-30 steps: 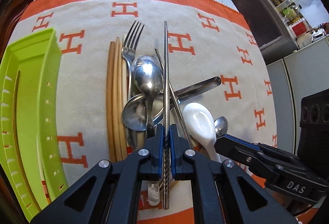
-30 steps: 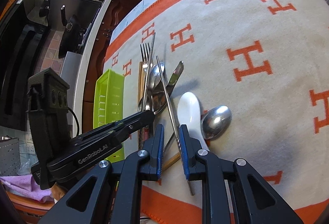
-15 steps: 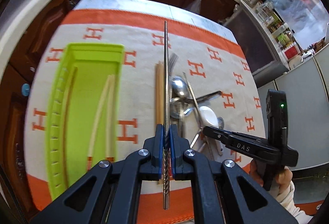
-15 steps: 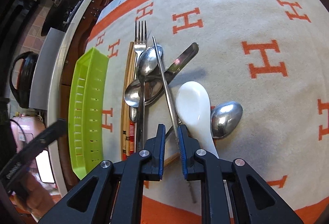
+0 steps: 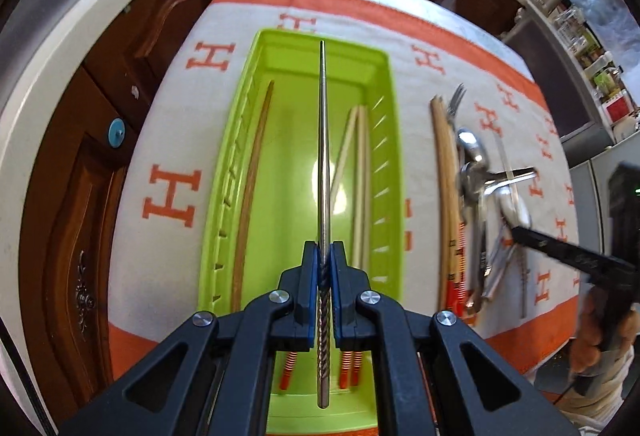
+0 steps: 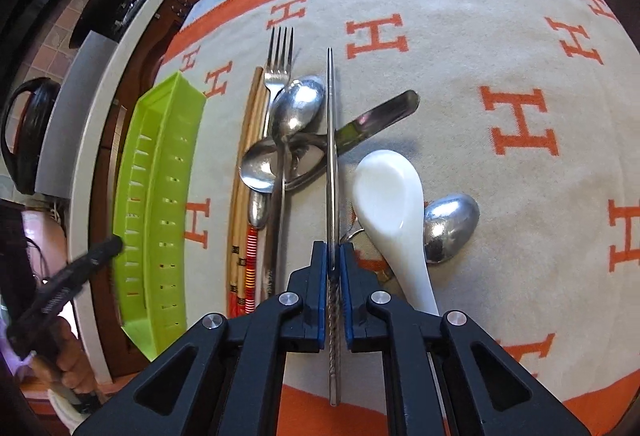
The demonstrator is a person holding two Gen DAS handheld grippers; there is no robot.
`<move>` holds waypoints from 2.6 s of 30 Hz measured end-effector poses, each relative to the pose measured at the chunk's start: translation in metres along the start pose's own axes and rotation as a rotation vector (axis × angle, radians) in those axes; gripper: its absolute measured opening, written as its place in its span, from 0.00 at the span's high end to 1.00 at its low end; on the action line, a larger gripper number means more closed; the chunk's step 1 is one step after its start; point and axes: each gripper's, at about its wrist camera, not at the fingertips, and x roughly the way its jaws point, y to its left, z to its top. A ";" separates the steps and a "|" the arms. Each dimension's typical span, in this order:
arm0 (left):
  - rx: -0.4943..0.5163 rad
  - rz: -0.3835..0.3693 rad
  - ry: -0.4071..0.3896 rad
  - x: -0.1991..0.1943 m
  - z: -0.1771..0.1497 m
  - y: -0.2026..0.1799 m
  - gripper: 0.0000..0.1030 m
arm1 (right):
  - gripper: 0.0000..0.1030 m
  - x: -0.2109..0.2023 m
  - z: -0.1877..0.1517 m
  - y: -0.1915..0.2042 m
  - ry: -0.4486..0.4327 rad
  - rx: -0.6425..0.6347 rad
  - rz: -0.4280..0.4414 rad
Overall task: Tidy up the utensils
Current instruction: 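Place the metal chopstick in the green tray with the left tool while the right tool lifts its metal chopstick, then lower the metal chopstick into the green tray and open the right tool, then grasp a wooden chopstick with the left tool while the right tool grasps a metal spoon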
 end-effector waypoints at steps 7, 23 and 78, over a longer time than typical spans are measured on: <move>-0.014 0.077 -0.017 0.011 -0.008 0.010 0.65 | 0.94 -0.032 -0.001 0.025 -0.031 -0.003 0.102; -0.138 0.123 -0.198 -0.064 -0.013 0.039 0.32 | 0.94 -0.026 0.012 0.172 0.019 -0.103 0.203; 0.059 -0.085 -0.040 0.018 0.036 -0.106 0.63 | 0.81 -0.042 0.028 0.004 -0.068 -0.049 0.183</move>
